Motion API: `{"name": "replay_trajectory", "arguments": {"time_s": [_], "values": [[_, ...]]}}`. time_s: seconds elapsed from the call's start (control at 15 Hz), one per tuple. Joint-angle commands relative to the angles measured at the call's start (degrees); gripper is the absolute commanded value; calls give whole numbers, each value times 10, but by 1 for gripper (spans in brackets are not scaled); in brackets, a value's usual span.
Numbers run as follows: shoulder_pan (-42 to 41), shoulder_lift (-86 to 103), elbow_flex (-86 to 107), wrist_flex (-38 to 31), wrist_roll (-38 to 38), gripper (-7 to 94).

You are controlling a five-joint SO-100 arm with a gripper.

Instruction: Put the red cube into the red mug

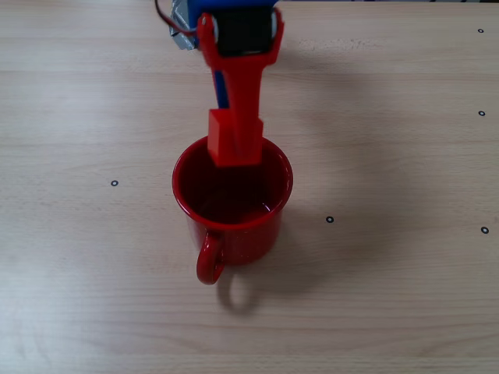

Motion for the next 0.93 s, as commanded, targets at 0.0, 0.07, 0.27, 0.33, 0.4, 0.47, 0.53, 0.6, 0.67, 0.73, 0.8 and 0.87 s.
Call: {"name": "replay_trajectory", "arguments": {"time_s": [0.0, 0.07, 0.27, 0.33, 0.4, 0.47, 0.53, 0.6, 0.67, 0.73, 0.8, 0.87], "values": [[2, 71, 16, -33, -10, 0], [2, 71, 26, -38, -9, 0], [-3, 71, 41, -35, 6, 0], [-3, 71, 43, -32, 7, 0], [-3, 71, 44, -28, 9, 0], [-3, 71, 45, -28, 8, 0], [-2, 71, 46, -31, 8, 0], [-1, 71, 47, -33, 9, 1], [-1, 72, 47, -31, 10, 7], [-1, 72, 47, -27, 13, 21], [-2, 73, 47, -24, 13, 31], [-3, 74, 47, -22, 8, 35]]}}
